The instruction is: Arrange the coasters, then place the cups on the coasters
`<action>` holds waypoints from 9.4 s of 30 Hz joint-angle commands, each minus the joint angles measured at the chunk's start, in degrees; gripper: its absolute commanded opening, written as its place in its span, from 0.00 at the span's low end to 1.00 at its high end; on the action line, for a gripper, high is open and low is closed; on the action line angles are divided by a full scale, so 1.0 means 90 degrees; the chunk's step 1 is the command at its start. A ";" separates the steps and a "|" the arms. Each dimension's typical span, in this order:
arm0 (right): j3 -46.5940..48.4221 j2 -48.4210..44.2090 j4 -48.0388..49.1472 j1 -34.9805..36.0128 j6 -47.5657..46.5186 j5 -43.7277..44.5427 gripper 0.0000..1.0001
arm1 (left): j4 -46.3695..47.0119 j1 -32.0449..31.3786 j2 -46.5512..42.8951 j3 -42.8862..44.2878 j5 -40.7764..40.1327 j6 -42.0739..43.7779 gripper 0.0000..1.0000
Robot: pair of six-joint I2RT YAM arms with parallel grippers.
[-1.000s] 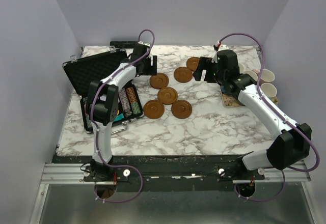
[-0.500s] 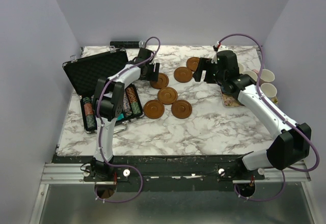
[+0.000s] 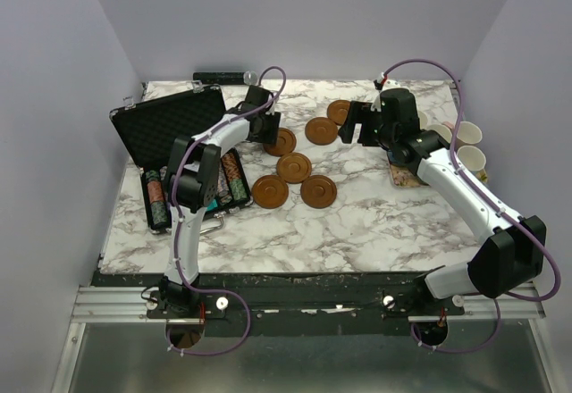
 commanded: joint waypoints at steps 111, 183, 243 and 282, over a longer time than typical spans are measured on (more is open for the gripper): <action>-0.1160 -0.0608 0.0435 -0.0002 -0.0023 -0.0418 0.88 | 0.0859 -0.1302 -0.2858 -0.4120 0.0238 -0.0078 0.93; -0.1056 0.1811 0.1803 0.4178 -0.1048 0.0356 0.65 | 0.0703 -0.0374 -0.6296 -0.4316 -0.0435 -0.0548 0.99; -0.3533 0.0515 -0.1820 0.4129 0.2182 0.0988 0.73 | 0.0791 -0.0374 -0.6374 -0.4364 -0.0211 -0.0704 0.99; -0.1590 -0.2531 -0.0434 -0.0617 -0.0190 0.0589 0.97 | 0.3008 -0.5763 -0.5487 -0.6495 -0.1509 -0.0128 0.88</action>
